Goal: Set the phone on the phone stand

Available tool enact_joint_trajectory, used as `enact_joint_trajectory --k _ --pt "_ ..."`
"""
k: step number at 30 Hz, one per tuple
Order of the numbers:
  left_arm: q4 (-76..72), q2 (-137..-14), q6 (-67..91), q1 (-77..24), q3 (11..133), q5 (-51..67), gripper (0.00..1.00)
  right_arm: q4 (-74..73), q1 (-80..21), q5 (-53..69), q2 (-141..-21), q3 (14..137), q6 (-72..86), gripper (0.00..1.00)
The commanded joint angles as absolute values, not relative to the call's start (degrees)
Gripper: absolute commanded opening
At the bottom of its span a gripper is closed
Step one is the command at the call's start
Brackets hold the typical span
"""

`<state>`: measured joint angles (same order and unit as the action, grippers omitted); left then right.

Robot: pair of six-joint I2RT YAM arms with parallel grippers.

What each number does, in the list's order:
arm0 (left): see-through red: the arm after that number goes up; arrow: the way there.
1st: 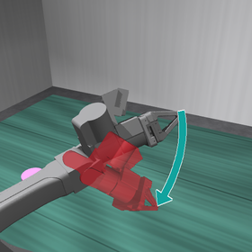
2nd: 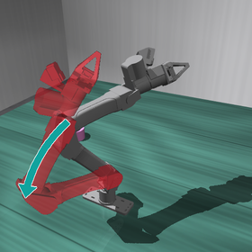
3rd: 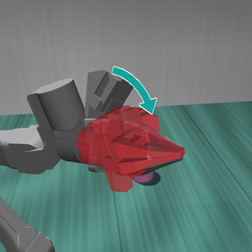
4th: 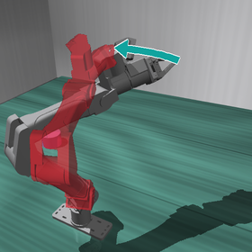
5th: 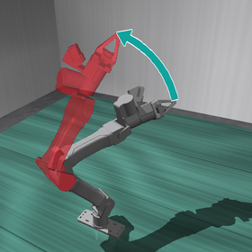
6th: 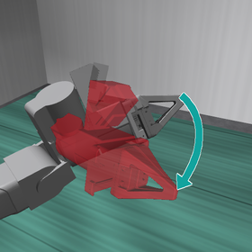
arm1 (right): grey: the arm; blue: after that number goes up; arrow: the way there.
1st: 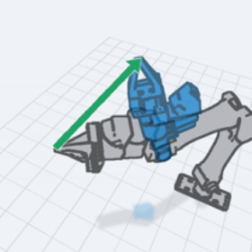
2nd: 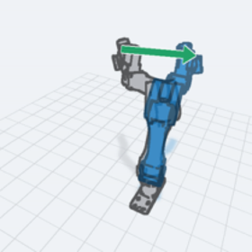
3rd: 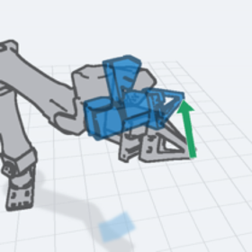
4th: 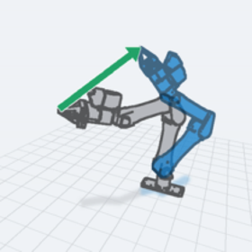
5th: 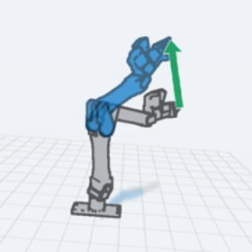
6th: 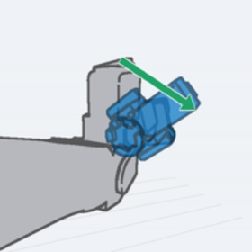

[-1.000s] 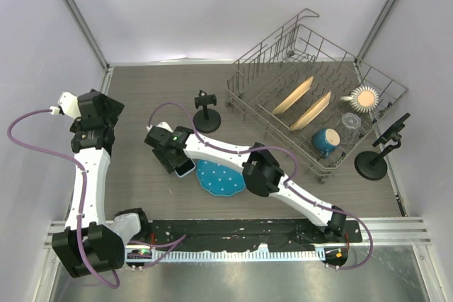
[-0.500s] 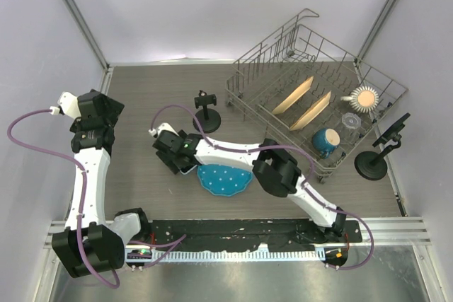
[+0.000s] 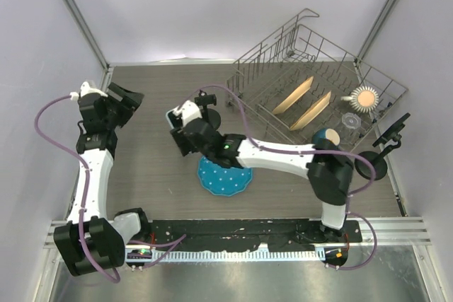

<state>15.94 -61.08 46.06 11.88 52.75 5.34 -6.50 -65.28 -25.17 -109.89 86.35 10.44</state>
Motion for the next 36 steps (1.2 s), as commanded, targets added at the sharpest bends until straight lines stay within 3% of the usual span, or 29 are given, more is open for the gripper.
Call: enact_joint_trajectory --k 1,3,7,13,19,32,36 --pt "-12.26 -61.61 50.76 11.34 47.22 35.13 0.79 6.75 -61.62 -28.13 -96.97 73.42 12.74 0.01" --pt "-21.83 -62.22 53.43 10.38 46.06 39.18 0.82 11.15 -60.03 -28.21 -89.23 64.48 12.92 0.01" --pt "-22.86 -62.32 50.38 3.37 48.16 44.46 0.87 12.92 -56.96 -29.36 -77.71 54.86 13.53 0.01" --pt "-7.23 -61.26 35.18 -12.35 52.81 39.39 0.9 13.0 -54.41 -28.05 -67.42 50.36 13.01 0.01" --pt "-0.44 -62.22 29.71 -20.03 53.87 32.96 0.88 15.81 -54.49 -19.62 -68.28 51.59 13.01 0.01" --pt "-1.14 -65.21 32.87 -20.13 54.58 36.38 0.88 18.37 -56.51 -15.56 -69.52 52.82 10.29 0.01" --pt "-3.25 -65.57 34.8 -20.13 54.23 38.67 0.8 17.76 -57.74 -14.15 -70.05 53.61 7.74 0.01"
